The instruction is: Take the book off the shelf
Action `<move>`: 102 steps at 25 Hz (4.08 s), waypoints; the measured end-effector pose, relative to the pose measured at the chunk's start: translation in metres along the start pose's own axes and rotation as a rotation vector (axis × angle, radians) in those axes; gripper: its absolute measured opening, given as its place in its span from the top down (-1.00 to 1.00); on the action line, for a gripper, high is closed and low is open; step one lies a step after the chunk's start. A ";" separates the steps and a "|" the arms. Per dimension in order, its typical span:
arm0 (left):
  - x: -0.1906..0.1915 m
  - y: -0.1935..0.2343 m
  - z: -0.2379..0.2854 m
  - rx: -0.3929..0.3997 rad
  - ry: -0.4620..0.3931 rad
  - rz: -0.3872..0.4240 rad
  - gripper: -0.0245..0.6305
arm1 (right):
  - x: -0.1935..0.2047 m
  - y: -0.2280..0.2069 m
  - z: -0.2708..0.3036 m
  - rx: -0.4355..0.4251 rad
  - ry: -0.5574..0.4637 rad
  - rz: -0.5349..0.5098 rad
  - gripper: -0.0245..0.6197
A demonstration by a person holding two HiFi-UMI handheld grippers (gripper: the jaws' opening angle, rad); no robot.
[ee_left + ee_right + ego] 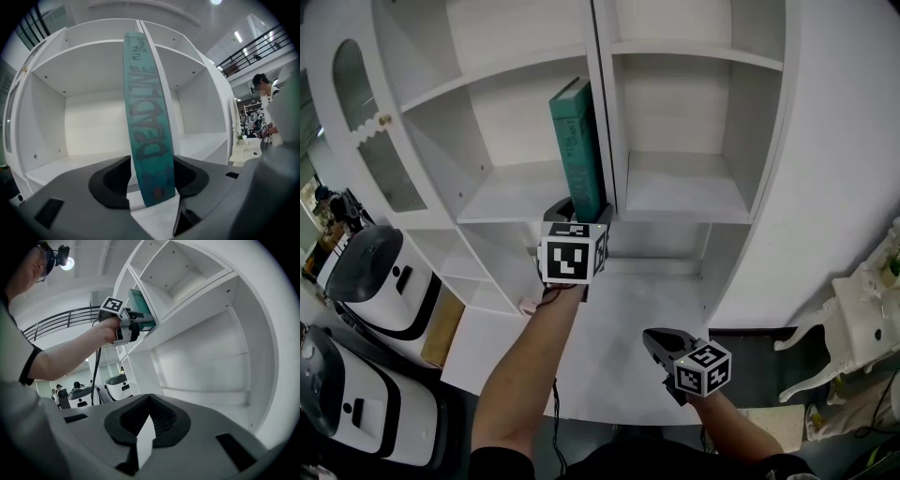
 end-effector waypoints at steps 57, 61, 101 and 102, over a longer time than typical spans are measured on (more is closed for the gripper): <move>0.254 0.017 -0.231 -0.002 0.012 -0.319 0.43 | 0.049 0.044 0.053 -0.064 0.170 -0.004 0.88; 0.272 0.015 -0.230 -0.002 0.041 -0.342 0.43 | 0.054 0.044 0.053 -0.058 0.178 0.001 0.89; 0.268 0.024 -0.246 -0.133 0.092 -0.304 0.43 | 0.026 0.081 0.038 -0.169 0.038 -0.214 0.89; 0.268 0.024 -0.246 -0.133 0.092 -0.305 0.43 | 0.026 0.081 0.037 -0.168 0.035 -0.213 0.89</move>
Point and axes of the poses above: the fingertips, and each gripper's own axes: z forward along the fingers, y to its left, x out of its underside, the point moved 8 cm from there along -z, backward along the fingers, and after that the axes turned 8 degrees about z, right-handed, at the moved point
